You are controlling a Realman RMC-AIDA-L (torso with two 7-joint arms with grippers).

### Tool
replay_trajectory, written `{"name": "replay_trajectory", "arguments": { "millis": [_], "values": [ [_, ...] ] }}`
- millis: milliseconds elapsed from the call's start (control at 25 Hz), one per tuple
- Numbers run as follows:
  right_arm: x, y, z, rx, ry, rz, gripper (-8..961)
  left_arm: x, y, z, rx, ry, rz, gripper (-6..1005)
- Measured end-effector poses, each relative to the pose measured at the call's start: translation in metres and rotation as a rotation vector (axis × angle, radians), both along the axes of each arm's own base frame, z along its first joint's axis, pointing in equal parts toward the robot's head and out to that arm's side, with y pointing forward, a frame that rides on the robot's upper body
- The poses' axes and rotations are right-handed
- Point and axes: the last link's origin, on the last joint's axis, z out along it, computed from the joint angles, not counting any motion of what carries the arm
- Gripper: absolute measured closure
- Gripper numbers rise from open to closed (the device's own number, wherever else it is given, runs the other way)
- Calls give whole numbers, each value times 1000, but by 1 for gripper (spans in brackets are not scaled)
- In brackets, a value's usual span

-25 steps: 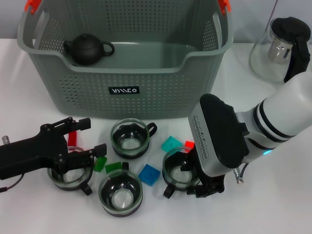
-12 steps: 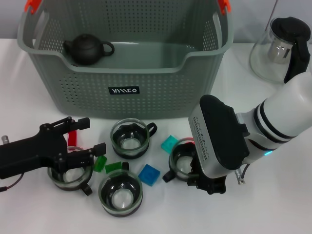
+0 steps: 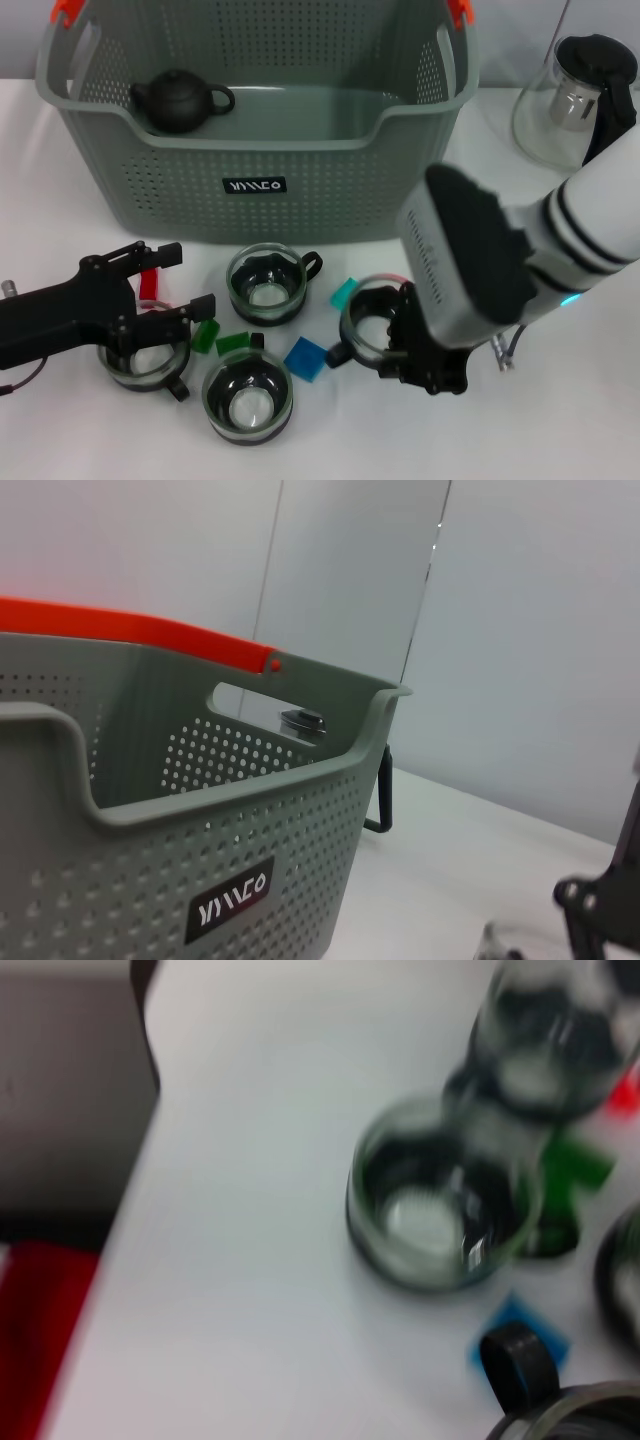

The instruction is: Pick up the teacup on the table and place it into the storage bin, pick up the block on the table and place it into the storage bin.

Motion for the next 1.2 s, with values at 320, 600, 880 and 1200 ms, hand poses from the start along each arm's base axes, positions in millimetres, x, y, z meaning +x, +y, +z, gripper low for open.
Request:
{"name": "replay_trajectory", "arguments": {
  "millis": [320,600,880,1200],
  "values": [
    [-60,5,74,8,380,-75,890,-2,1,4,33,-15,19,135],
    [-120,44,125,259,632,-218,890,-2,3,7,56,-25,25,135],
    [-149,113,100,557,497,-281,891,-1,6,7,78,-42,30,136],
    [-135,159,37,652,263,-315,892,-1,8,6,102,-69,52,136]
  ]
}}
